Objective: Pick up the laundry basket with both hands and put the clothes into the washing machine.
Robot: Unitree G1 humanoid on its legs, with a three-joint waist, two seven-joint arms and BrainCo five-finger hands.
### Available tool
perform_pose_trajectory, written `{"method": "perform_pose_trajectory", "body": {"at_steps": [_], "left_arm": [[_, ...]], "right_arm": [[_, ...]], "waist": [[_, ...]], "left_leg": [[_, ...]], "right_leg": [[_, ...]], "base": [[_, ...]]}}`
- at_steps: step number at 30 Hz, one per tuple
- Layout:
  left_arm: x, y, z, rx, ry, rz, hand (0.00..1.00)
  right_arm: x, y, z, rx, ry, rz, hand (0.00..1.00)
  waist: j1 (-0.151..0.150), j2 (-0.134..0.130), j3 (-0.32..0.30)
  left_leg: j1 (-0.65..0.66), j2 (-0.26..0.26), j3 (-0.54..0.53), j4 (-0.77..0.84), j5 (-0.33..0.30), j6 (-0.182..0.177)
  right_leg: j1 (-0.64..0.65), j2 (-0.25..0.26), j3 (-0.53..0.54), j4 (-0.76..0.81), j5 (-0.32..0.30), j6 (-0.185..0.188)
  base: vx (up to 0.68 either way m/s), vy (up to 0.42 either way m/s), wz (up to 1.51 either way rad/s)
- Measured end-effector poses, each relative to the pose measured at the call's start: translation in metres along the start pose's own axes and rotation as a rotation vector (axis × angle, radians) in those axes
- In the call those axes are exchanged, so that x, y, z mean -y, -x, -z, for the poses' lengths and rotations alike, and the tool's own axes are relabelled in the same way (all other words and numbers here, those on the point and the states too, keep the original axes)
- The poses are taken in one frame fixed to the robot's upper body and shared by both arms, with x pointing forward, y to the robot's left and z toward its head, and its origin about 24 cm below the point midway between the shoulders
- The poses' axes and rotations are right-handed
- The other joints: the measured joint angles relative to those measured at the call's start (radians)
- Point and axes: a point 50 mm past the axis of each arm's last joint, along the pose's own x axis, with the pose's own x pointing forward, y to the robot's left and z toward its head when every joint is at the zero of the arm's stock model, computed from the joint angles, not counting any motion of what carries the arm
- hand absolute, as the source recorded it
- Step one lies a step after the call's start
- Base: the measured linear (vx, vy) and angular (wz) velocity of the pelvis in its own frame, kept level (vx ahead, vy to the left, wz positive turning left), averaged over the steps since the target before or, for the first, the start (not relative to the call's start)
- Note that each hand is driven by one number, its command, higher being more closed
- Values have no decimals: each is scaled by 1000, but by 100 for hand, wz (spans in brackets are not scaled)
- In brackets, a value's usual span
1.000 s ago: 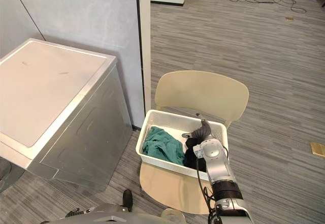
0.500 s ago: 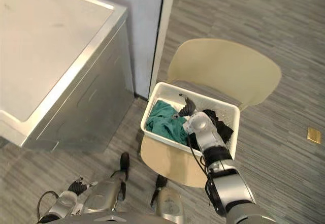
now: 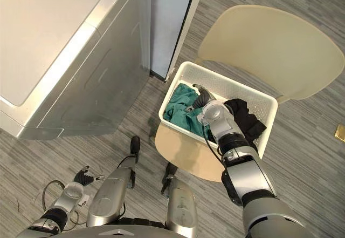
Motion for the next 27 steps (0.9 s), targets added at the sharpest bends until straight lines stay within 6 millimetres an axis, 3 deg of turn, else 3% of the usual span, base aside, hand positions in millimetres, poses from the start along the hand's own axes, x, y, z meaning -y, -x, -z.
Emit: {"method": "perform_pose_trajectory", "body": {"at_steps": [4, 8, 20, 27], "left_arm": [[-2, -2, -10, 25, -12, -15, 0], [-5, -5, -24, 61, -13, -33, 0], [-13, -10, -45, 76, 67, -79, 0], [-18, -11, -54, 84, 123, -119, 0]], "right_arm": [[0, -1, 0, -6, 12, -4, 0], [-1, -2, 14, -74, 7, -11, 0], [21, -7, 1, -60, -54, 98, 0], [20, -11, -7, -60, -105, 146, 0]], "waist": [[1, 1, 1], [17, 3, 3], [46, 6, 6], [53, 6, 6]], "left_leg": [[-43, 4, -3, 18, -1, -2], [-89, 12, -16, 37, 3, -5], [-227, 38, -38, 93, 2, -11], [-276, 51, -42, 107, 2, -14]], "right_leg": [[-43, 1, -1, 22, -2, 0], [-77, 9, -14, 31, -2, -1], [-181, 39, -29, 27, 12, -22], [-214, 53, -34, 9, 24, -29]], "base": [[16, -54, -1], [11, -64, 6], [-9, -44, -1], [-4, -8, -1]]}}
